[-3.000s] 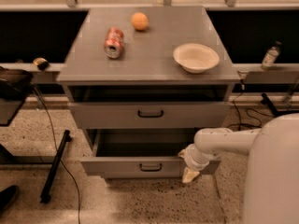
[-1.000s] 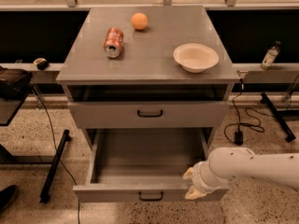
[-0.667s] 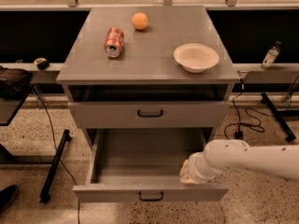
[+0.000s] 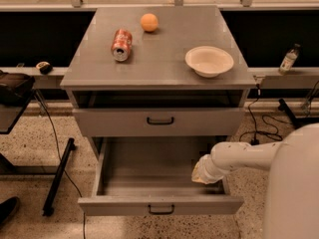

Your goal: Open middle drawer

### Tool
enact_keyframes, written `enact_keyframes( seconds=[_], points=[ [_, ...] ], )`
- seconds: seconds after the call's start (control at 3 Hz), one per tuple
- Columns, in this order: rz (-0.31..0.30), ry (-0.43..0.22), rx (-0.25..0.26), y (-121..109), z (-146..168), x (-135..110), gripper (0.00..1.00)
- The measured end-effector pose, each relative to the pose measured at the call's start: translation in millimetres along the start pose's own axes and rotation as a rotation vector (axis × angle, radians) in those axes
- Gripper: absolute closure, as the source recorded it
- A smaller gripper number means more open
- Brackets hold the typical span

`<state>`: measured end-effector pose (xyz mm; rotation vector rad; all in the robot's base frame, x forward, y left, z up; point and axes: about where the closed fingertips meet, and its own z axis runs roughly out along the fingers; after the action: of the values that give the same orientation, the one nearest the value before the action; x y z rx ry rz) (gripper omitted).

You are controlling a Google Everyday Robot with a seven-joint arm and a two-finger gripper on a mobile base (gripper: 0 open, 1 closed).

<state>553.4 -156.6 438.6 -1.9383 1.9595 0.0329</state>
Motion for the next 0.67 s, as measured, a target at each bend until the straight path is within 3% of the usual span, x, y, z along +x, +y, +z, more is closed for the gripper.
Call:
enact_keyframes(
  seconds=[0.33,0.67],
  points=[
    [0.063,0.007,-0.044,6.9,40.0,19.7,1.00],
    [0.100,-0.008,-0.122,22.7,55.4,20.7,1.00]
  ],
)
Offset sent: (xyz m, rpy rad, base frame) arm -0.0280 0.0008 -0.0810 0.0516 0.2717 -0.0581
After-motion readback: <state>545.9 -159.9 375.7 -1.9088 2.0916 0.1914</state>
